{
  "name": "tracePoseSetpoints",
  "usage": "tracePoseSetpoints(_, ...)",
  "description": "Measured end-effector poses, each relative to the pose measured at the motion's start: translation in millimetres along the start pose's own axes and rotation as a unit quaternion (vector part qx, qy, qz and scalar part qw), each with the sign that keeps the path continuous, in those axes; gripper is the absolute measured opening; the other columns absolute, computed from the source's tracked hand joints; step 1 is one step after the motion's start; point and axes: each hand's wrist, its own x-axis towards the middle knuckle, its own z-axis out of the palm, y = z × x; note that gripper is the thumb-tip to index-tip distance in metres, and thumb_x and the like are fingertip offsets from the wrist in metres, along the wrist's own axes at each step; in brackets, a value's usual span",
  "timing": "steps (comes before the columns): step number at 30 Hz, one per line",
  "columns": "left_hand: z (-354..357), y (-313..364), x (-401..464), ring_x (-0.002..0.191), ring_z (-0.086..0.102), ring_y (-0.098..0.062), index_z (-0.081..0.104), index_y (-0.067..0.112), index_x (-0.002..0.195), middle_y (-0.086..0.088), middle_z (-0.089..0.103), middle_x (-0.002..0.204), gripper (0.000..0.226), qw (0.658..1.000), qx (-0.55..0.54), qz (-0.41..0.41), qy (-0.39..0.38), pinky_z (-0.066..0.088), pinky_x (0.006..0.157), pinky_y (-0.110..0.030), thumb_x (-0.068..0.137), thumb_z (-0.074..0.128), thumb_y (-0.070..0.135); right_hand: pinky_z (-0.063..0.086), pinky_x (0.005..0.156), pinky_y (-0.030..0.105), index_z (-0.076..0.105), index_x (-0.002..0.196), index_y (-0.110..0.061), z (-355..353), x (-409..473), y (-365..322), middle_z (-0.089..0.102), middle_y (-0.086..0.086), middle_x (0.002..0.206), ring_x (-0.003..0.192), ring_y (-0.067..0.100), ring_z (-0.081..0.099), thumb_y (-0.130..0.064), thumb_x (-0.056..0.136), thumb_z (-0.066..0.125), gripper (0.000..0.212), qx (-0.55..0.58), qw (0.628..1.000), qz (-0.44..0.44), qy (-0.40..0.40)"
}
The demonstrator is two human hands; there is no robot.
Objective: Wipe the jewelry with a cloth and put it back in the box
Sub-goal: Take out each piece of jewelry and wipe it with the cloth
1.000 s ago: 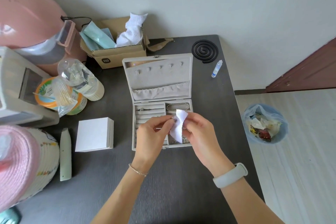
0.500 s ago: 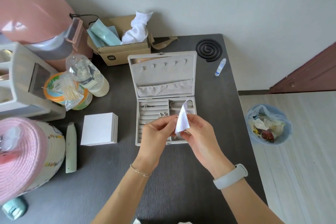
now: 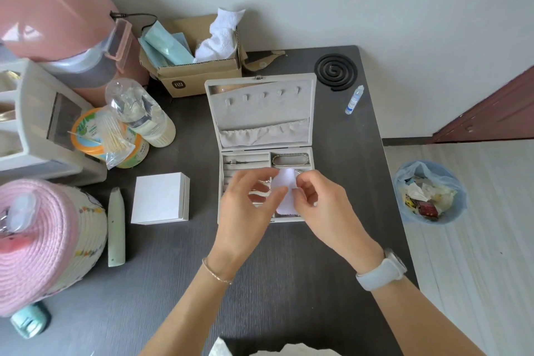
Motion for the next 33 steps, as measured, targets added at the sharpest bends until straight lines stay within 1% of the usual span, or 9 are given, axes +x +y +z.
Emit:
tracePoseSetpoints(2, 3.0, -0.6, -1.7, 0.079, 0.057, -0.004, 0.060, 0.036, 0.086, 0.012, 0.060, 0.091, 0.028, 0.999, 0.028, 0.036, -0.007, 0.047, 0.069, -0.012, 0.079, 0.068, 0.010, 0.044, 0.059, 0.015, 0.055, 0.079, -0.018, -0.1, 1.2, -4.2, 0.057, -0.008, 0.069, 0.060, 0.004, 0.053, -0.007, 0.086, 0.055, 0.014, 0.094, 0.994, 0.050, -0.020)
tracePoseSetpoints(5, 3.9, -3.2, -1.4, 0.076, 0.057, 0.001, 0.061, 0.032, 0.078, 0.008, 0.064, 0.087, 0.026, 1.000, -0.007, 0.013, 0.005, 0.046, 0.065, -0.010, 0.081, 0.065, 0.007, 0.050, 0.062, 0.019, 0.061, 0.082, -0.014, -4.7, 1.6, -8.2, 0.062, -0.004, 0.072, 0.064, 0.004, 0.057, -0.006, 0.087, 0.055, 0.012, 0.243, 0.960, 0.108, -0.087)
tracePoseSetpoints(10, 2.6, -3.2, 0.2, 0.072, 0.061, -0.004, 0.060, 0.022, 0.093, 0.003, 0.067, 0.082, 0.019, 0.992, -0.106, -0.069, -0.015, 0.048, 0.068, -0.013, 0.082, 0.063, 0.007, 0.046, 0.059, 0.016, 0.061, 0.080, -0.010, -3.3, -0.9, -6.2, 0.059, -0.008, 0.064, 0.059, 0.005, 0.052, -0.004, 0.089, 0.051, 0.015, 0.301, 0.941, 0.116, -0.105)
tracePoseSetpoints(15, -0.5, -2.7, 3.9, 0.058, 0.062, -0.010, 0.055, 0.010, 0.092, 0.002, 0.065, 0.067, 0.007, 0.917, -0.341, -0.206, -0.014, 0.051, 0.057, -0.019, 0.092, 0.048, 0.009, 0.041, 0.055, 0.010, 0.051, 0.076, -0.001, 3.1, 0.4, -8.7, 0.052, -0.008, 0.054, 0.051, 0.001, 0.049, -0.013, 0.096, 0.038, 0.027, 0.284, 0.949, 0.117, -0.069)
tracePoseSetpoints(20, 3.5, -5.9, 0.7, 0.059, 0.054, -0.010, 0.065, 0.001, 0.087, -0.002, 0.060, 0.070, 0.010, 0.971, -0.186, -0.142, -0.052, 0.046, 0.058, -0.017, 0.087, 0.058, 0.008, 0.046, 0.060, 0.016, 0.060, 0.079, -0.007, 2.2, 0.9, -7.2, 0.059, -0.002, 0.064, 0.061, 0.006, 0.055, -0.008, 0.092, 0.047, 0.018, 0.344, 0.924, 0.154, -0.070)
tracePoseSetpoints(24, -0.1, -2.5, 4.8, 0.070, 0.058, -0.013, 0.069, 0.003, 0.089, -0.008, 0.067, 0.076, 0.011, 0.974, -0.182, -0.109, -0.079, 0.050, 0.070, -0.019, 0.085, 0.058, 0.002, 0.036, 0.066, 0.036, 0.063, 0.083, -0.006, -1.4, -0.7, -1.1, 0.053, 0.013, 0.071, 0.067, 0.025, 0.044, -0.008, 0.088, 0.055, 0.010, 0.356, 0.913, 0.161, -0.121)
tracePoseSetpoints(26, -2.7, -4.0, 6.8, 0.070, 0.057, -0.013, 0.068, 0.001, 0.089, -0.008, 0.066, 0.076, 0.017, 0.974, -0.166, -0.109, -0.110, 0.049, 0.071, -0.021, 0.087, 0.052, -0.002, 0.037, 0.064, 0.030, 0.062, 0.081, -0.007, -2.8, -0.8, 0.1, 0.051, 0.011, 0.068, 0.064, 0.022, 0.043, -0.012, 0.087, 0.055, 0.011, 0.319, 0.929, 0.150, -0.115)
tracePoseSetpoints(29, -3.1, -7.3, 10.7, 0.059, 0.041, -0.011, 0.060, -0.010, 0.080, -0.004, 0.050, 0.060, 0.015, 0.981, -0.110, -0.096, -0.125, 0.037, 0.060, -0.026, 0.085, 0.053, 0.002, 0.040, 0.055, 0.014, 0.061, 0.078, -0.010, -2.5, -0.6, -0.9, 0.054, -0.010, 0.056, 0.054, 0.003, 0.047, -0.008, 0.090, 0.051, 0.016, 0.284, 0.945, 0.137, -0.082)
tracePoseSetpoints(33, -2.8, -6.4, 12.5, 0.072, 0.057, -0.021, 0.070, 0.003, 0.083, -0.021, 0.067, 0.076, 0.011, 0.985, -0.092, -0.090, -0.115, 0.050, 0.074, -0.040, 0.081, 0.059, 0.003, 0.044, 0.059, 0.020, 0.063, 0.079, -0.013, -4.0, -1.5, -2.1, 0.057, -0.001, 0.065, 0.061, 0.009, 0.051, -0.012, 0.089, 0.053, 0.014, 0.275, 0.951, 0.123, -0.068)
